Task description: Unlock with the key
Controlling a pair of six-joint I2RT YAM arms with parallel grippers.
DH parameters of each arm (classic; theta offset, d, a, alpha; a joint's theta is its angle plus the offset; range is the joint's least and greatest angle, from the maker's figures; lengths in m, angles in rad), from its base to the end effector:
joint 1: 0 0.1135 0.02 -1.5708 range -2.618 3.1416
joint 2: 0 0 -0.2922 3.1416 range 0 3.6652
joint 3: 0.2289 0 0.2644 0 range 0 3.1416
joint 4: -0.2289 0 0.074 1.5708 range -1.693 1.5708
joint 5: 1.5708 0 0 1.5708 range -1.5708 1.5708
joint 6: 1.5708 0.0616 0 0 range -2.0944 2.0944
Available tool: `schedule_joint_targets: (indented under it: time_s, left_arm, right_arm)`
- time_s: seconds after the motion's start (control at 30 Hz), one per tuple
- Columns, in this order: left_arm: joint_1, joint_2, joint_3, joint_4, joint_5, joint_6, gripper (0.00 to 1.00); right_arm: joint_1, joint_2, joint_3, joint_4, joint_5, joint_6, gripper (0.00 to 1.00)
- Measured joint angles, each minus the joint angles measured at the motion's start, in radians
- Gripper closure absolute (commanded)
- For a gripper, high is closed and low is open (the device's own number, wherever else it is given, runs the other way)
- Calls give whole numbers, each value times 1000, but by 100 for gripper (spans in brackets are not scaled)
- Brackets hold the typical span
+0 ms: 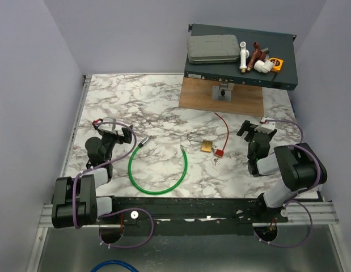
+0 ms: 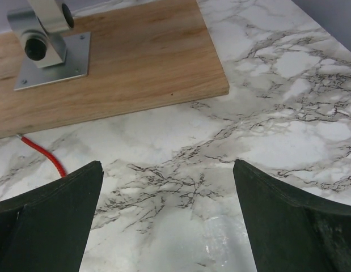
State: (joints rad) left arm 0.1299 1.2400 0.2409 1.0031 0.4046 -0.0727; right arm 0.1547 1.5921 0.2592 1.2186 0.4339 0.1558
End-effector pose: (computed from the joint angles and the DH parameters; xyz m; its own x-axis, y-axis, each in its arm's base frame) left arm 0.2466 0.0078 0.2063 -0.0157 -0.0694 -0.9975 0.2708 0.9600 -0.0711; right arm 0.2750 0.0167 0.1547 -0.0690 0.1317 -0.9889 0.2871 0.9519 0.1068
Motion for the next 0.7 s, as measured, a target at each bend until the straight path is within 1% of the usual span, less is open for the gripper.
schedule_joint_targets:
  time_s: [0.07, 0.13, 0.2, 0.3, 0.4, 0.7]
  left_arm:
    - [-43, 21, -43, 98, -40, 23, 1]
    - [-82, 25, -78, 111, -60, 50, 1]
    - [-95, 31, -73, 106, -95, 58, 1]
    - [-95, 34, -30, 86, -197, 44, 2]
    - [-95, 34, -17, 86, -269, 32, 2]
    - [-104, 35, -15, 54, -332, 27, 2]
  right_arm:
    - [-16, 25, -1, 19, -32, -1, 0]
    - [-24, 33, -4, 30, -50, -1, 0]
    - [-24, 33, -6, 45, -64, -2, 0]
    - [-24, 33, -10, 69, -80, -6, 0]
    - [-24, 33, -14, 83, -85, -11, 0]
    - [-24, 33, -16, 97, -89, -18, 0]
